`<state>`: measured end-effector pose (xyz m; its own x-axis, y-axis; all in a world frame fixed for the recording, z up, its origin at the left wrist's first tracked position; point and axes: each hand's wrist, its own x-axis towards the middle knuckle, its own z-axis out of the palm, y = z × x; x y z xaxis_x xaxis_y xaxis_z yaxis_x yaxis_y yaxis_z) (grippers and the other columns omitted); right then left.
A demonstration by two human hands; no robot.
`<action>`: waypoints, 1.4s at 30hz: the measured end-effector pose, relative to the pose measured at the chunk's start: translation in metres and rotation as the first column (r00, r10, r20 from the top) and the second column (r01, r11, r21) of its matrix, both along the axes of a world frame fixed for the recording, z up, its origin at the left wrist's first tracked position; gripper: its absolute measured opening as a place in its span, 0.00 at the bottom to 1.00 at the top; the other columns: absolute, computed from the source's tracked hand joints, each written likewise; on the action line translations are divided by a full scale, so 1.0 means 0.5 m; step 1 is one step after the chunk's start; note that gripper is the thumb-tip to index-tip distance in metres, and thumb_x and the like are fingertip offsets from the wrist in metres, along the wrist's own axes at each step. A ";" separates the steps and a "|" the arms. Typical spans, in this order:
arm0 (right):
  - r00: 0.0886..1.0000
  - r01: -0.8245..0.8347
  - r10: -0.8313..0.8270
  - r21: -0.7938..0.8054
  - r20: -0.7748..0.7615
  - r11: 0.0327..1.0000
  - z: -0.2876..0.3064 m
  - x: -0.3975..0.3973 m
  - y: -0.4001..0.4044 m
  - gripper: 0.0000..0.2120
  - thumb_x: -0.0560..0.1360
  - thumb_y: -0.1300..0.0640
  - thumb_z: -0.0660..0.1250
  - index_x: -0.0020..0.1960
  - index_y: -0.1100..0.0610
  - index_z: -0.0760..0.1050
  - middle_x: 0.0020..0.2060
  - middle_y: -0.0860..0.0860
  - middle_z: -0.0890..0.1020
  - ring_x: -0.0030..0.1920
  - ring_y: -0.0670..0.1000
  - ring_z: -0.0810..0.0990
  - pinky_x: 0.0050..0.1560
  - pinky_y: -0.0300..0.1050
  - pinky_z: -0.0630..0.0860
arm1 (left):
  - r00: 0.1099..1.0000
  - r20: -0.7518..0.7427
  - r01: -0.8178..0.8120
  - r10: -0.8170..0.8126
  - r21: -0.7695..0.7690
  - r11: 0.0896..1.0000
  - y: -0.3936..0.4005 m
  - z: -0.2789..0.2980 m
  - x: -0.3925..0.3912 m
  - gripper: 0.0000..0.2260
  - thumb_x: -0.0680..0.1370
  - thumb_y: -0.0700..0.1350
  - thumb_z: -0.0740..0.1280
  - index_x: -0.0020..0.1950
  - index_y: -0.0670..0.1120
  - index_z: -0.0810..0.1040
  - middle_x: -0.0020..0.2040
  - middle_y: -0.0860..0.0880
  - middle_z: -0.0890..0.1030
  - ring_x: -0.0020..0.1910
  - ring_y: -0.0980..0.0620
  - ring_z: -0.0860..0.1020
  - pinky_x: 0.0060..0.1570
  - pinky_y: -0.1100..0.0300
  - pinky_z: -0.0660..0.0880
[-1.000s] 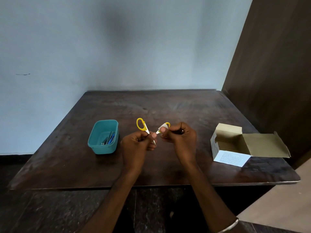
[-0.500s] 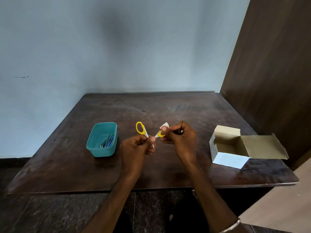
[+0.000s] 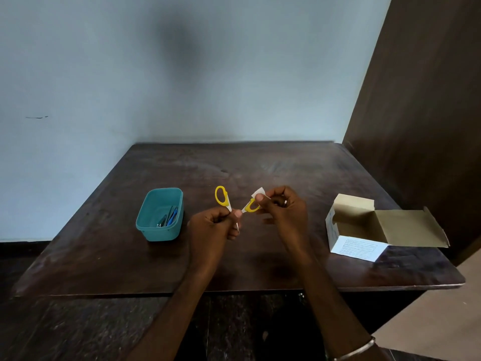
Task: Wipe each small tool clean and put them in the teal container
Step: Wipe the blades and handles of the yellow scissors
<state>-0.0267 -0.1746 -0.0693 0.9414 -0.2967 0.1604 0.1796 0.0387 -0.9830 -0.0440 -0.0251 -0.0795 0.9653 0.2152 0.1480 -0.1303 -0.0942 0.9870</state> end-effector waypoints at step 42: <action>0.934 -0.356 0.356 -0.129 -0.025 0.926 0.015 0.004 0.009 0.08 0.73 0.57 0.75 0.43 0.56 0.76 0.38 0.57 0.86 0.36 0.53 0.84 0.29 0.44 0.76 | 0.966 -0.049 0.252 -0.254 0.396 0.883 0.023 0.006 -0.019 0.09 0.73 0.45 0.74 0.33 0.49 0.82 0.29 0.50 0.82 0.28 0.51 0.81 0.37 0.50 0.81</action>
